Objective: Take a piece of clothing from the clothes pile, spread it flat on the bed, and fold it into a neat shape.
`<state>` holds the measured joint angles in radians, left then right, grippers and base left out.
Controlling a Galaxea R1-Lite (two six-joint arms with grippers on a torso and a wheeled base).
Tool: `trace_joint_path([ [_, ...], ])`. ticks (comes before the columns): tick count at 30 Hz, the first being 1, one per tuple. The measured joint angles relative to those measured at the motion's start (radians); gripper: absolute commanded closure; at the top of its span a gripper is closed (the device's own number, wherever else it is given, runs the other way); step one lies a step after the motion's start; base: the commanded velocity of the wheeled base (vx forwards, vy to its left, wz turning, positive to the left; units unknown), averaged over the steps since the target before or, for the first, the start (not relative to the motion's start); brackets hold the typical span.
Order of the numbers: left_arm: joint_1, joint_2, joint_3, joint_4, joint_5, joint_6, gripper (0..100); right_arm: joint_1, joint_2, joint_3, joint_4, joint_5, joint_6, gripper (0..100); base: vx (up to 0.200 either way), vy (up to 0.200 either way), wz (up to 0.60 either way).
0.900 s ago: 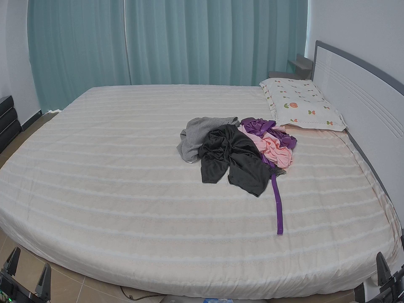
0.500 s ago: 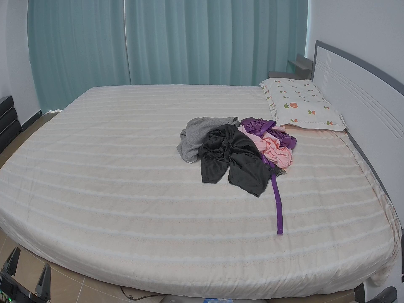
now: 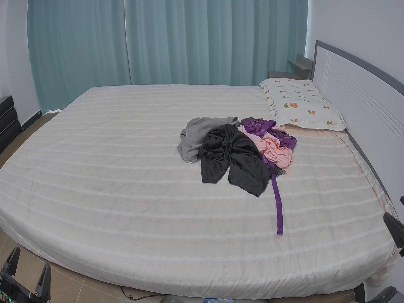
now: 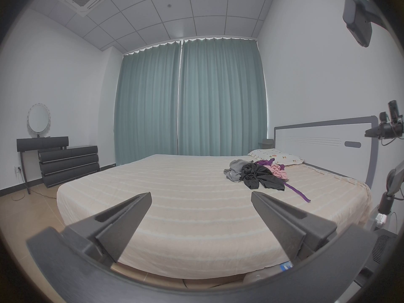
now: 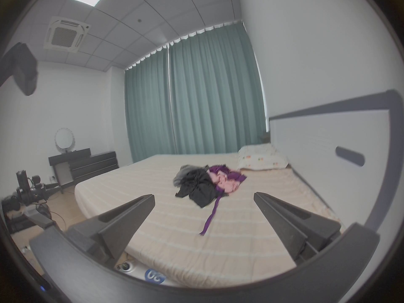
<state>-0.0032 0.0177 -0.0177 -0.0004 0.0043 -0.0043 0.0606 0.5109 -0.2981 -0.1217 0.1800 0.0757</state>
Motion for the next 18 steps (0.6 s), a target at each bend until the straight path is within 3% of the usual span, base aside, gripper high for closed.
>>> trace_joint_path([
  [10, 0.000, 0.000, 0.000, 0.000, 0.000, 0.000, 0, 0.059, 0.476, 0.002, -0.279, 0.019, 0.082, 0, 0.000, 0.000, 0.00],
  [18, 0.000, 0.000, 0.000, 0.000, 0.000, 0.000, 0, 0.116, 0.889, -0.100, -0.484, -0.018, 0.203, 0, 0.000, 0.000, 0.00],
])
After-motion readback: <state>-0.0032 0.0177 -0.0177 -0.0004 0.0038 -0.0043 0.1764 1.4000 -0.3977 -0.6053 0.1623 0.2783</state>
